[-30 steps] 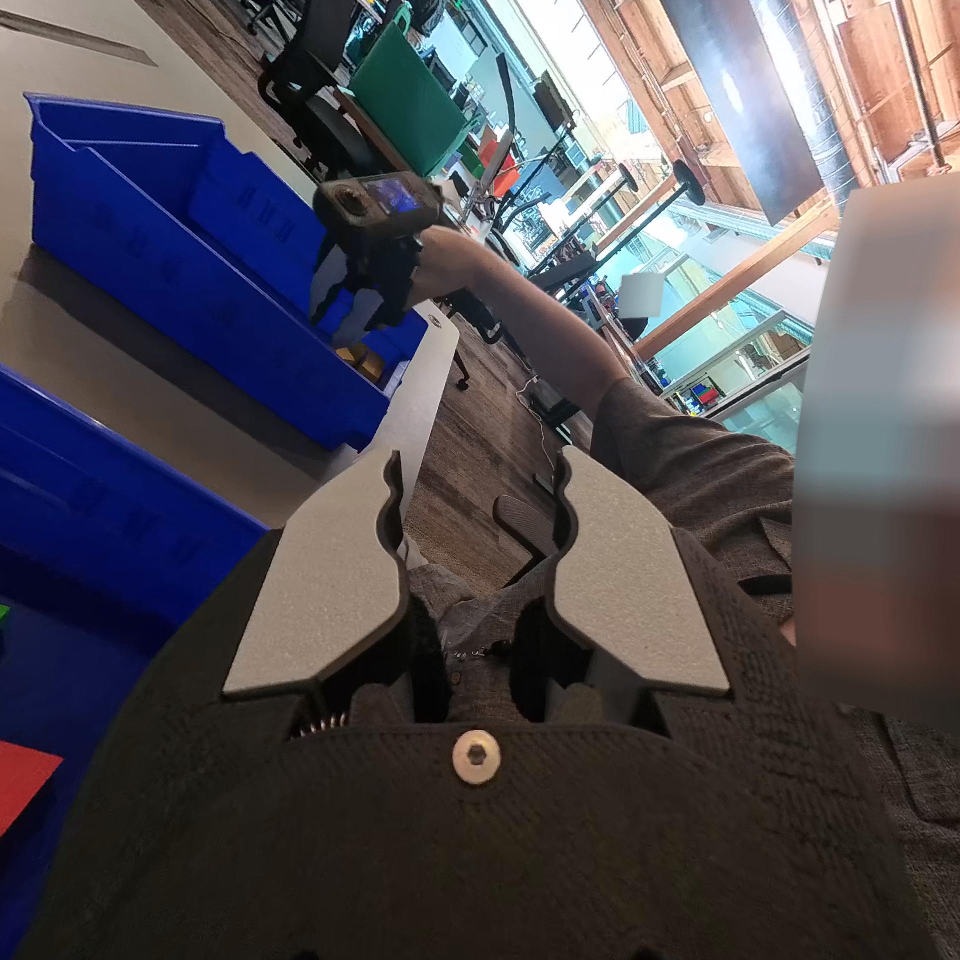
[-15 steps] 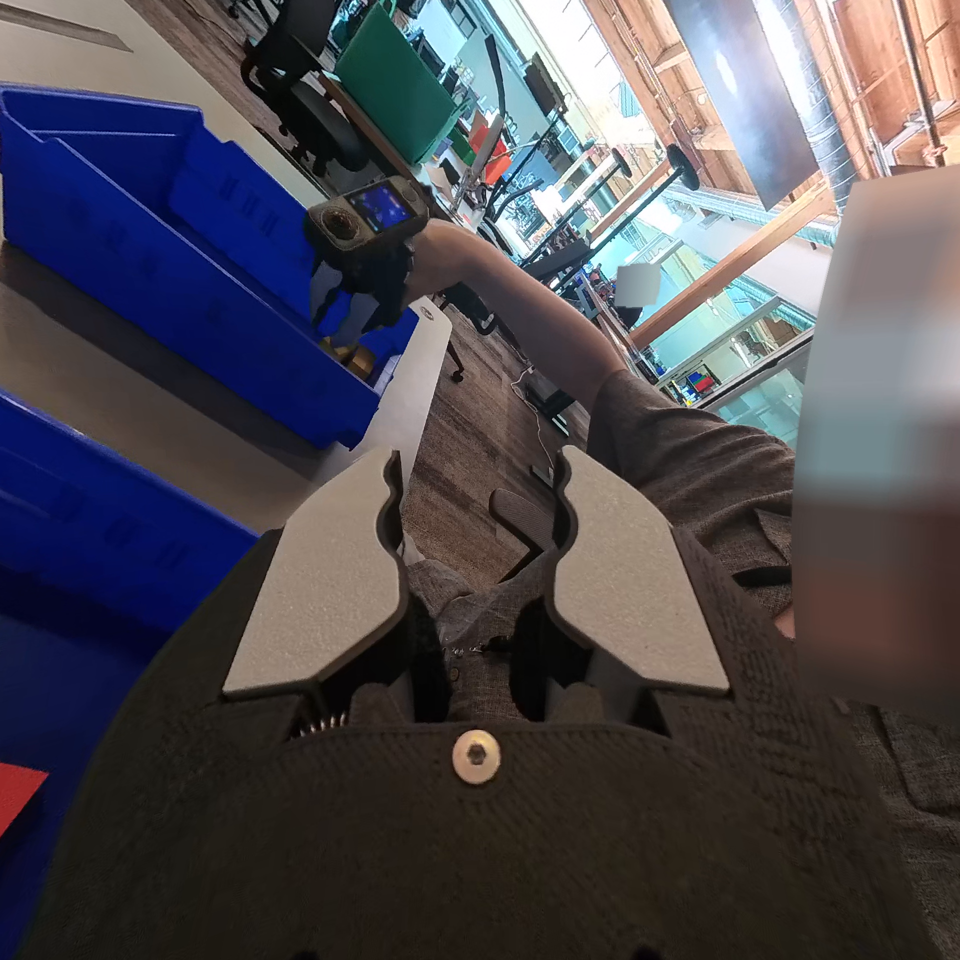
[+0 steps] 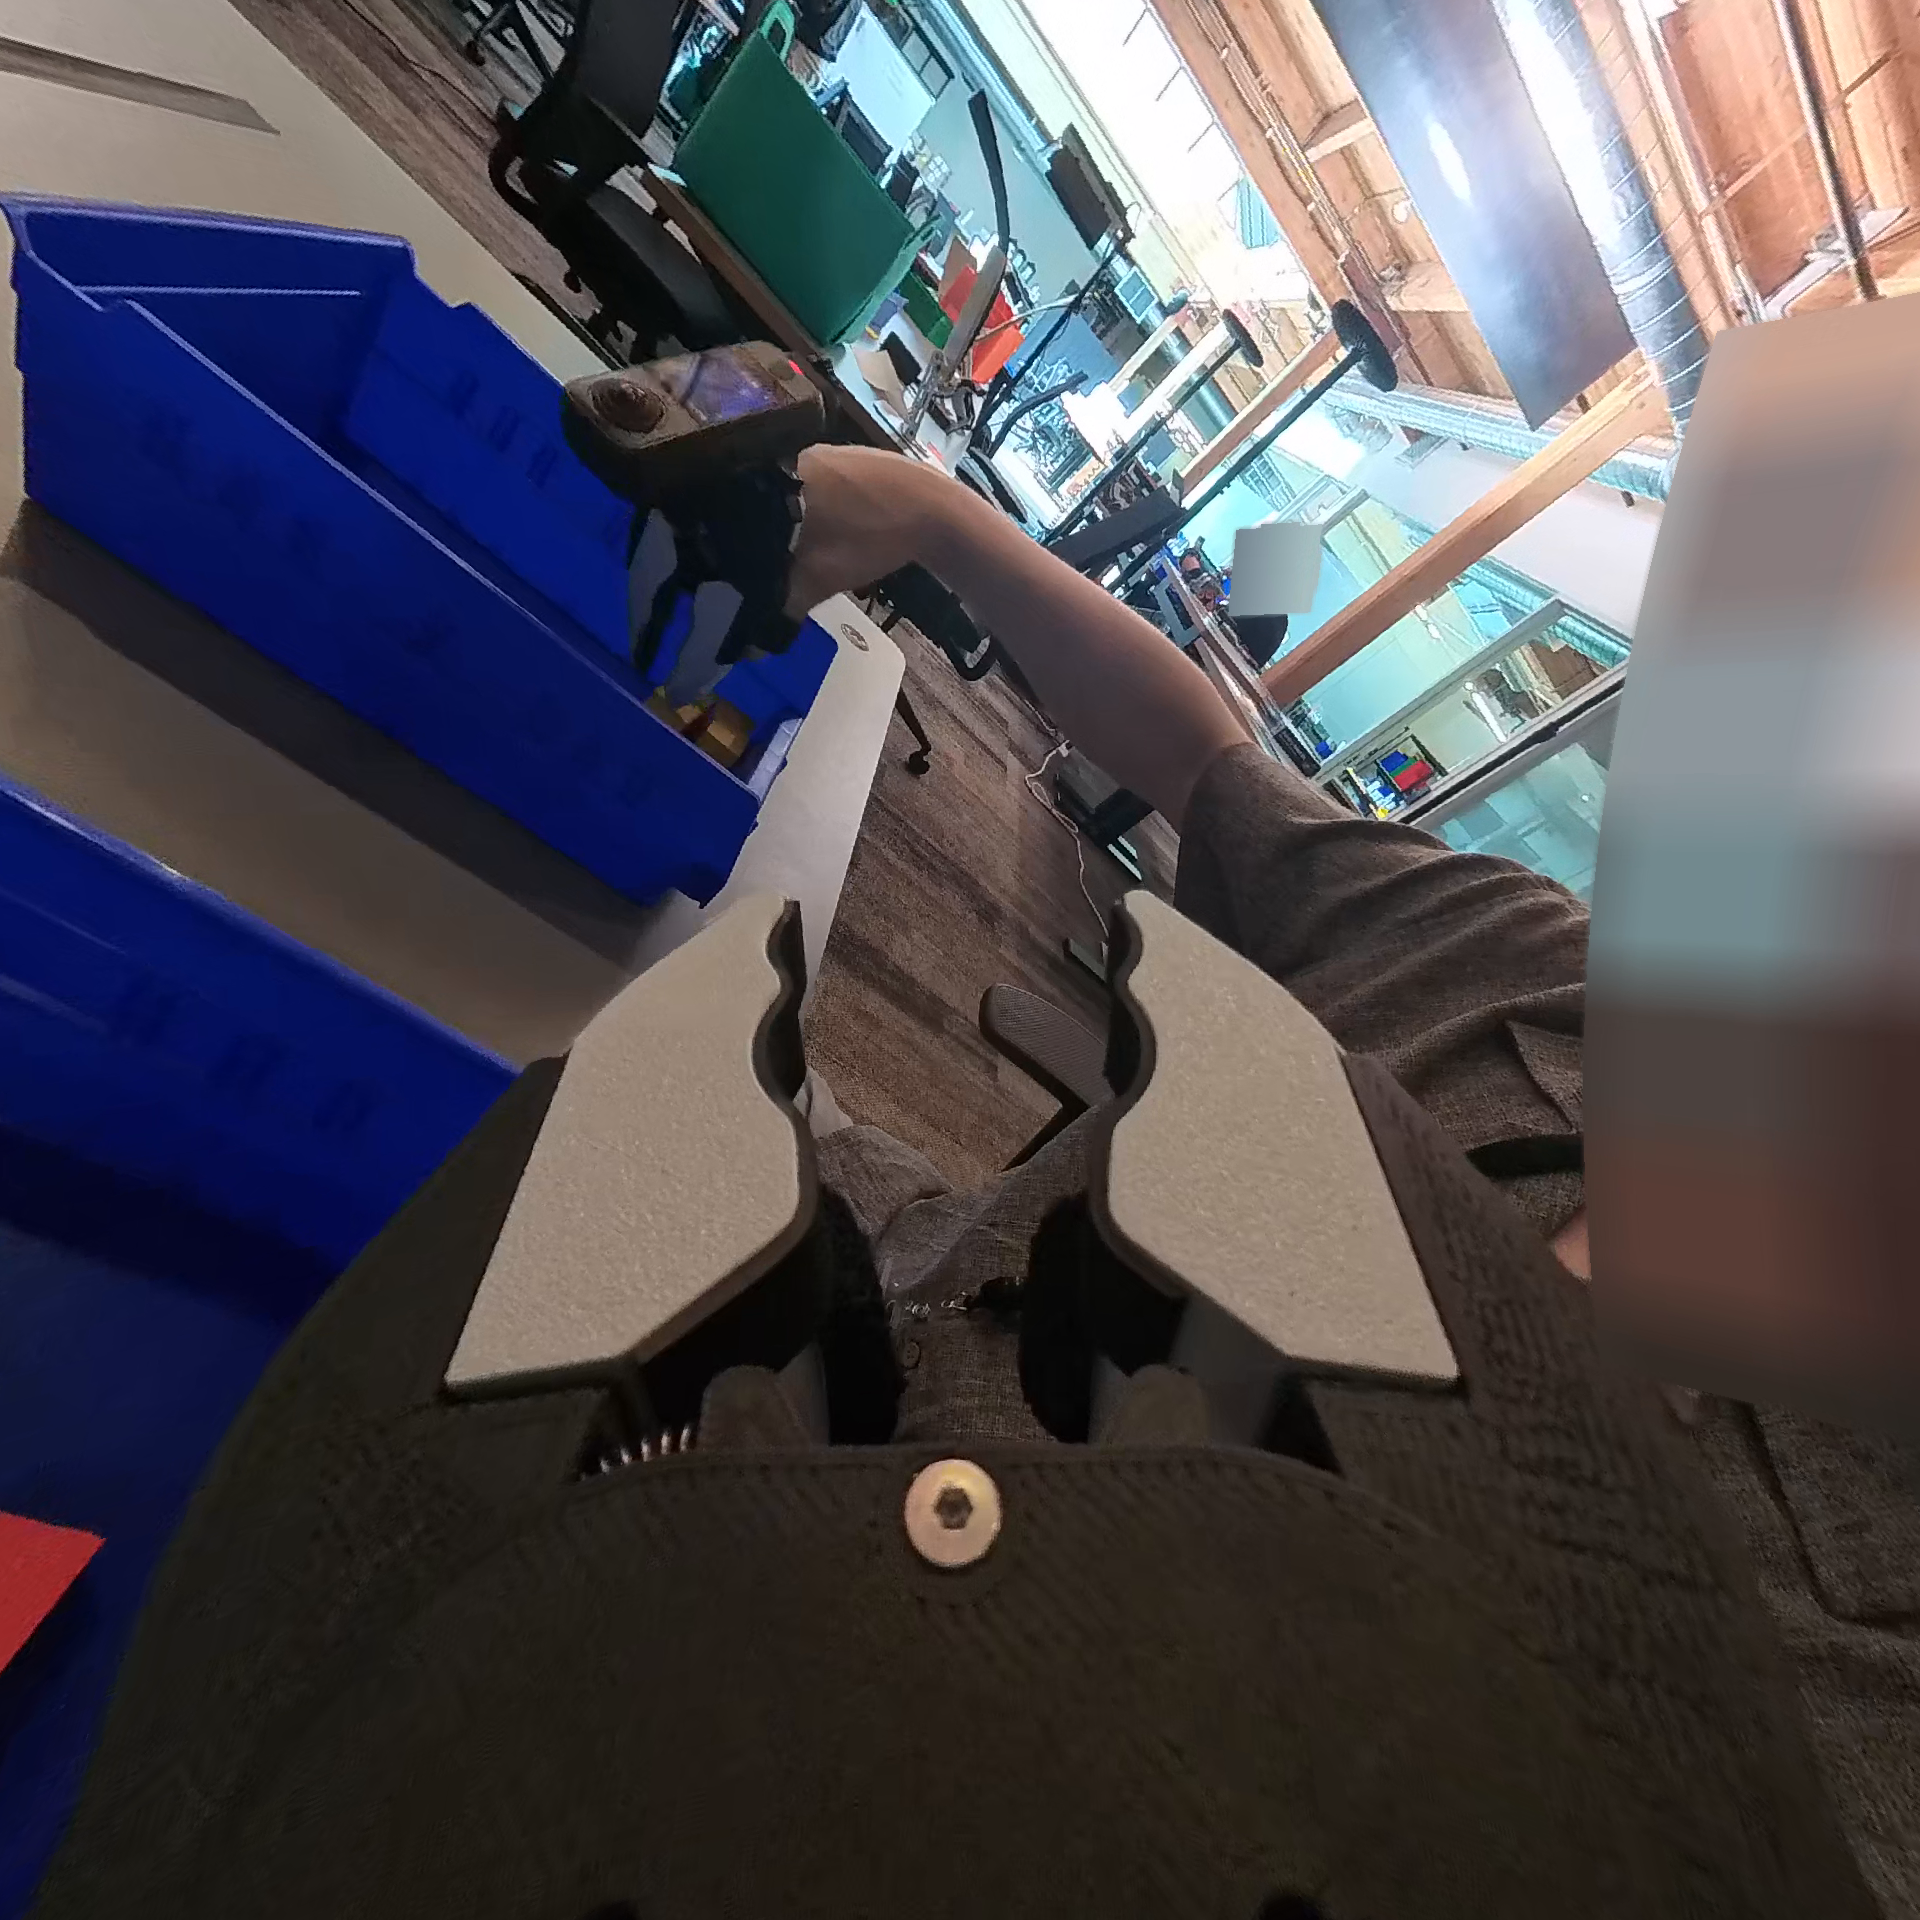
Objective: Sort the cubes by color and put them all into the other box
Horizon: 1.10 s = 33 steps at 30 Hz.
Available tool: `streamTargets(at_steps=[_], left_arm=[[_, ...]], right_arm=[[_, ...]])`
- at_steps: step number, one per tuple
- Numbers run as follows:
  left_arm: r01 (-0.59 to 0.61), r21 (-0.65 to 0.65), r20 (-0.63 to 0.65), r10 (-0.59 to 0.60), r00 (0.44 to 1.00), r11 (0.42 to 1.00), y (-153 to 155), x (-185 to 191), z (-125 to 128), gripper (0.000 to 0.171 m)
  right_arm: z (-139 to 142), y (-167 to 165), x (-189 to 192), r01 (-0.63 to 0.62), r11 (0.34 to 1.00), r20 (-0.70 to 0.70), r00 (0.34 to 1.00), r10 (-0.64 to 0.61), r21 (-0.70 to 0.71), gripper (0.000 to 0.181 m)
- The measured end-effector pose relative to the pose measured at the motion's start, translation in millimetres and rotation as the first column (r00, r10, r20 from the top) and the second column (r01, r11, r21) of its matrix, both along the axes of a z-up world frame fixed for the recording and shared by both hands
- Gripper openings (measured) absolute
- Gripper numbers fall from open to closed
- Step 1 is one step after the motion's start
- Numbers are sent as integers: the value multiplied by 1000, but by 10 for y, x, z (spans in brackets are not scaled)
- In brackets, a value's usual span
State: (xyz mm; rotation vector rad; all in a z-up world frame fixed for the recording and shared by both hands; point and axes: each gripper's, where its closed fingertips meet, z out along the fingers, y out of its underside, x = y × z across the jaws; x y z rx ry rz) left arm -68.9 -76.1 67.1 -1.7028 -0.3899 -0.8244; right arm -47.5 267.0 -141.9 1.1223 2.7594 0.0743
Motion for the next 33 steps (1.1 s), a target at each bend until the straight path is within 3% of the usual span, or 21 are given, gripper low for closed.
streamTargets(at_steps=[7,15,20,27,29,33], left_arm=[[-10,7,-6,10,1000,1000,-32,-10,25,56],[-3,1,-7,3,1000,1000,-12,-2,7,56],[-4,3,-12,4,1000,1000,-13,6,23,56],[-11,6,-28,11,1000,1000,-34,35,62,56],[-11,4,-32,11,999,1000,-37,43,64,56],[-8,2,-35,8,999,1000,-31,54,65,56]], right_arm=[[-4,-121,-51,23,997,5,1000,-23,-74,26],[-38,-95,174,224,972,197,958,-207,-72,30],[-50,-64,199,222,974,196,958,-210,-41,31],[28,-14,91,137,991,91,986,-137,6,30],[25,57,53,201,979,85,976,-202,23,32],[-9,40,151,360,933,202,913,-354,8,35]])
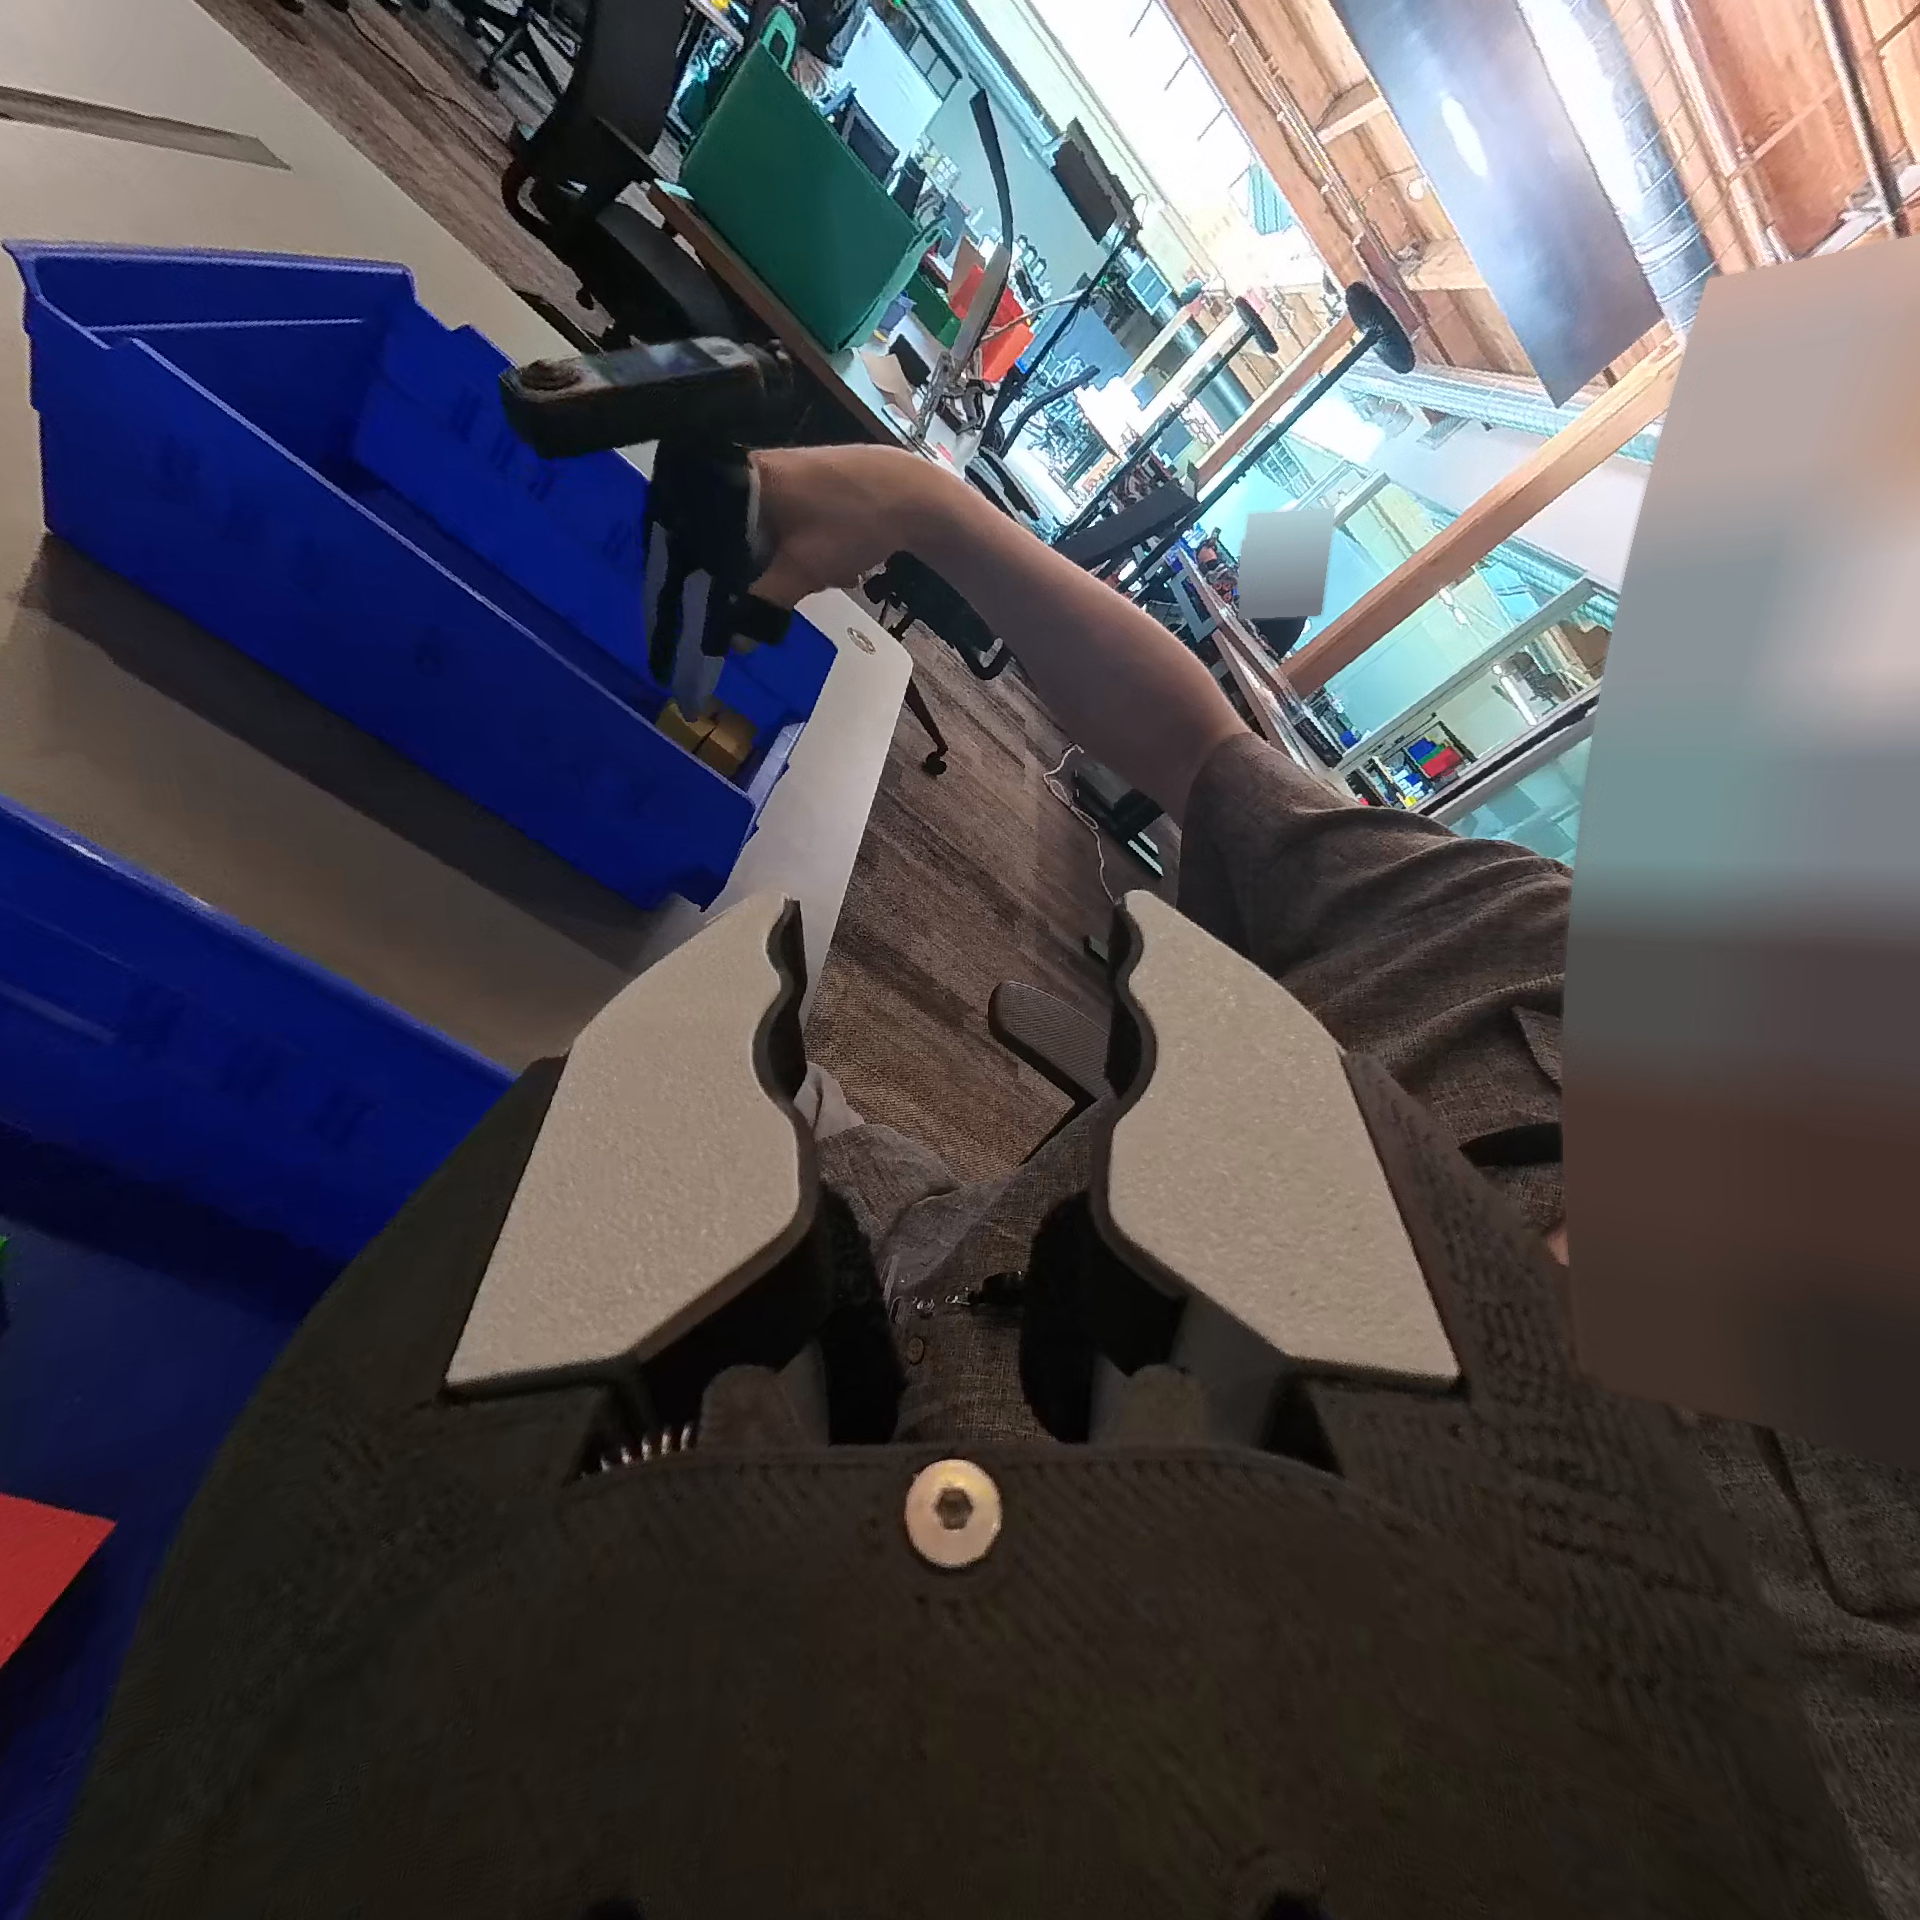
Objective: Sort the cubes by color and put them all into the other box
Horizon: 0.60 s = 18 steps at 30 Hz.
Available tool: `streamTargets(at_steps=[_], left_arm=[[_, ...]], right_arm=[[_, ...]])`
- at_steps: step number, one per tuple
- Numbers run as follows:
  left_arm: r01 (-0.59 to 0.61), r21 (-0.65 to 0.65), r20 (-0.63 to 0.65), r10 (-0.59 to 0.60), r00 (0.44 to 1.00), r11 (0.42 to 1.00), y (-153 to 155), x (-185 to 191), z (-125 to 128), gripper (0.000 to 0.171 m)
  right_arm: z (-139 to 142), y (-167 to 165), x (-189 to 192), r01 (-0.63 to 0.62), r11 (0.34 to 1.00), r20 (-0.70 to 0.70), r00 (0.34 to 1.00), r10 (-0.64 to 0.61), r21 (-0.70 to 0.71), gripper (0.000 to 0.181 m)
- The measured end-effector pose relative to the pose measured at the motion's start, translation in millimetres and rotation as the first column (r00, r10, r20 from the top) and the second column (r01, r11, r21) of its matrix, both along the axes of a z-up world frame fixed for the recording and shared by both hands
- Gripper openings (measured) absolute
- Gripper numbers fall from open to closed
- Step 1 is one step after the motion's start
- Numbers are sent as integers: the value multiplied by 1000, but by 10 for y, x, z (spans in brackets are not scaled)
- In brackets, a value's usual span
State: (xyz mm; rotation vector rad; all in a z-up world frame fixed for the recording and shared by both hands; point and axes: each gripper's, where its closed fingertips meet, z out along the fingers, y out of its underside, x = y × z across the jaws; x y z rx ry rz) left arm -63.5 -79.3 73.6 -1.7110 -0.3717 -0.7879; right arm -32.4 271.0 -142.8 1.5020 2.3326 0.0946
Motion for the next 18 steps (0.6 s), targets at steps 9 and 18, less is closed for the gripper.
streamTargets(at_steps=[9,18], left_arm=[[5,1,-4,-5,1000,1000,-8,12,9,56],[1,5,-11,-1,1000,1000,-16,24,33,56]], right_arm=[[-9,-20,84,35,999,69,997,-37,31,36],[10,-25,-5,-10,998,2,1000,9,63,38]])
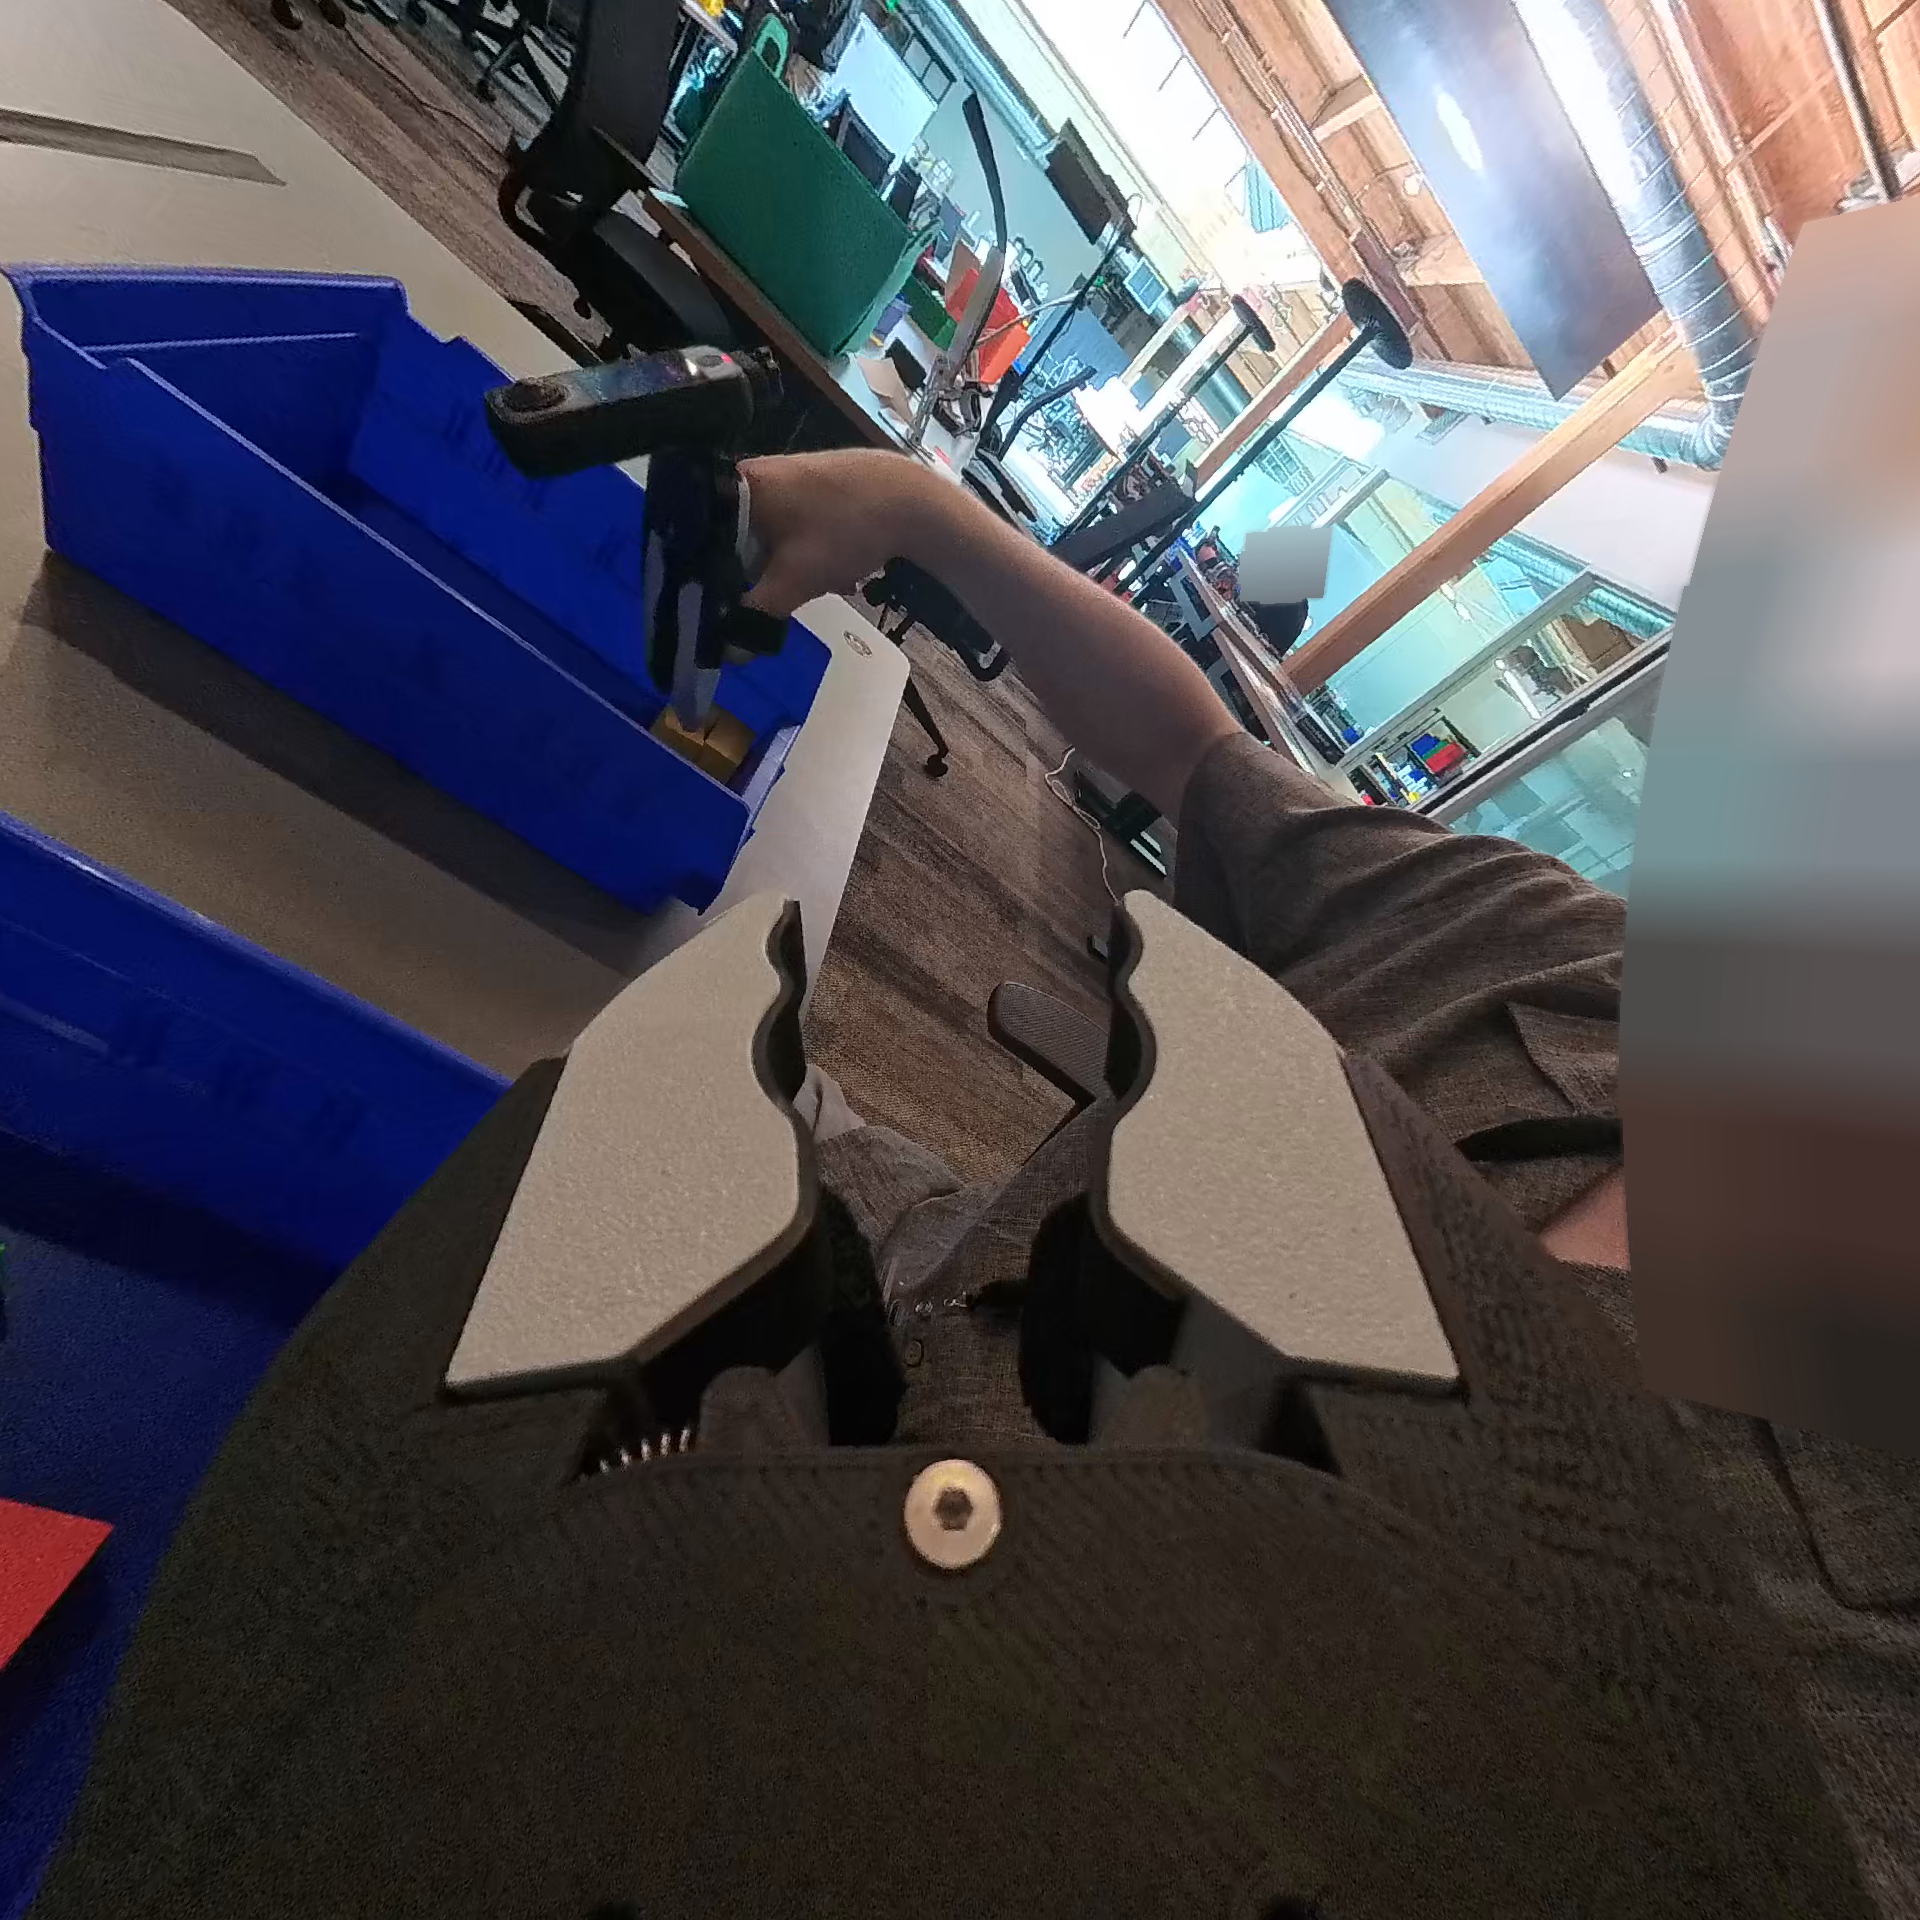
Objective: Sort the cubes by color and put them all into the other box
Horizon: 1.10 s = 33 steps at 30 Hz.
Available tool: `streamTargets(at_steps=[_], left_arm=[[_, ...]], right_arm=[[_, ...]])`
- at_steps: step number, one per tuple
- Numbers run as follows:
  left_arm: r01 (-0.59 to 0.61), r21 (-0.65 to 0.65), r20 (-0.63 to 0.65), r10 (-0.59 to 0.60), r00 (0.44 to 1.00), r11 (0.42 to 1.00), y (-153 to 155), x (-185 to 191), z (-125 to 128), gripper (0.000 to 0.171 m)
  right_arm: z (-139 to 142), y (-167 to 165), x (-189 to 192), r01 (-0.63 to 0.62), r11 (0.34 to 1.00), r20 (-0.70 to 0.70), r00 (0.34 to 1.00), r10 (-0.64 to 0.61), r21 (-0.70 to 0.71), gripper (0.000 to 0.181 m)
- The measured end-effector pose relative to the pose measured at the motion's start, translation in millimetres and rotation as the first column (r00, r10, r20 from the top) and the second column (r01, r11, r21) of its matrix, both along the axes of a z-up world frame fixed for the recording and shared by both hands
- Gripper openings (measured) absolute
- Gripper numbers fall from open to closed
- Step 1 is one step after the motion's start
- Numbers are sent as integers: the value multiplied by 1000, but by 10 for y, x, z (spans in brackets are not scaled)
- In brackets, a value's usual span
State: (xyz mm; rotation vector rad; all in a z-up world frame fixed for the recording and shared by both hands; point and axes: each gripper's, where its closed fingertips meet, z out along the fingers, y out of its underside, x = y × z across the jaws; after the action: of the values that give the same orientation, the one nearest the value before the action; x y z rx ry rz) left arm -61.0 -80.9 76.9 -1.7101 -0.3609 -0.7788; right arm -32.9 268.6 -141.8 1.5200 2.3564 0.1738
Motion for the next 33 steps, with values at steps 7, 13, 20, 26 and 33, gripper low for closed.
streamTargets(at_steps=[7,13,20,26,33], left_arm=[[-12,-4,-7,12,1000,1000,-12,-7,0,56],[-251,-219,-93,236,967,943,-119,-476,-410,56],[-378,-384,-179,334,925,842,-175,-818,-750,57],[-334,-599,-246,229,942,728,-97,-891,-1240,55],[-300,-782,-457,-175,872,547,-182,-1109,-1646,53]], right_arm=[[-37,38,19,29,999,14,999,-29,43,32],[77,-11,-21,27,1000,-31,999,-27,15,34],[394,-286,-105,-4,998,-292,956,-14,-64,37],[824,-619,-116,-40,966,-577,808,-120,-256,41],[1100,-705,-59,-99,935,-761,613,-212,-341,39]])
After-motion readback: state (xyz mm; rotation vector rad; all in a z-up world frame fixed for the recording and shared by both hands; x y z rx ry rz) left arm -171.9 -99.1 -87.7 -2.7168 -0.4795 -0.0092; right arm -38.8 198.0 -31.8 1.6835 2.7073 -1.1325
